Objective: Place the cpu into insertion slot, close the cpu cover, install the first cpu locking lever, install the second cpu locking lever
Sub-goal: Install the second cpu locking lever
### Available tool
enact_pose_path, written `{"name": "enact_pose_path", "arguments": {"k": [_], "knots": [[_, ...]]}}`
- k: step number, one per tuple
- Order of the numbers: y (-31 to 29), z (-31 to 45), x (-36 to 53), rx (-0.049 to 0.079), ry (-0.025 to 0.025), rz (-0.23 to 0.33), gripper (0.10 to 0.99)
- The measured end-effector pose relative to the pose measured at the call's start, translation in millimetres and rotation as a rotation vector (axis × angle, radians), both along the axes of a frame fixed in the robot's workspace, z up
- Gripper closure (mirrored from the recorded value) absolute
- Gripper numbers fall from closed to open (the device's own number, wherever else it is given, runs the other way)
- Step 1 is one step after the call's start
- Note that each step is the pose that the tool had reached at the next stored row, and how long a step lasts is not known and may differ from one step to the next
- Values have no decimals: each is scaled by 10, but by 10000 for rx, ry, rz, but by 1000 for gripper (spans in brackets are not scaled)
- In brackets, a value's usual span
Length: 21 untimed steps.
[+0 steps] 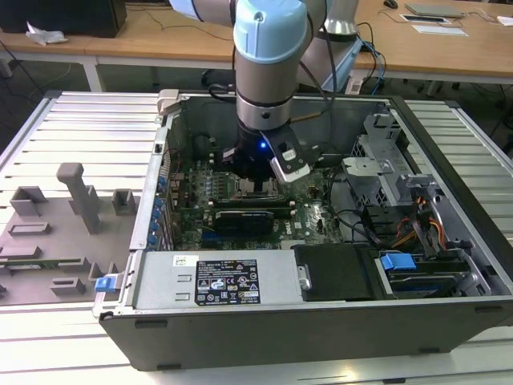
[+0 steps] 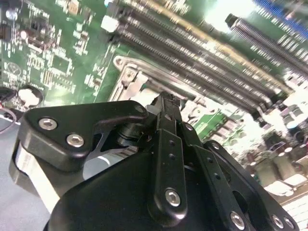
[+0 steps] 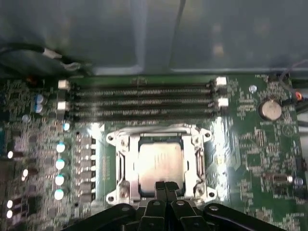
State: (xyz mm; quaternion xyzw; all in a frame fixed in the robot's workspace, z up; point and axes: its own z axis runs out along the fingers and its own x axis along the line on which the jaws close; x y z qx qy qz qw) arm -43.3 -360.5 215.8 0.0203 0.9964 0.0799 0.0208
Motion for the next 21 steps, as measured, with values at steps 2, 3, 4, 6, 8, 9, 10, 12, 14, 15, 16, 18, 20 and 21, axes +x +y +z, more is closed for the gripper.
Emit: {"name": "enact_pose_path", "arguments": {"k": [2,3,4,6,8,9,10,12,14,15,16,18,20,21], "knots": [[77,0,4,-54,1,1,980],[121,0,5,-88,0,1,980],[153,0,6,-114,0,-1,980],[206,7,6,-295,1,-1,980],[221,40,6,-537,3,0,980],[224,56,6,-602,3,0,980],[228,85,6,-665,3,0,980],[232,120,6,-734,2,0,980],[233,127,6,-767,2,1,980],[233,127,6,-770,2,1,980],[233,127,6,-771,2,0,980],[233,128,6,-774,2,0,980],[233,128,6,-774,2,0,980],[233,128,6,-775,3,0,980]]}}
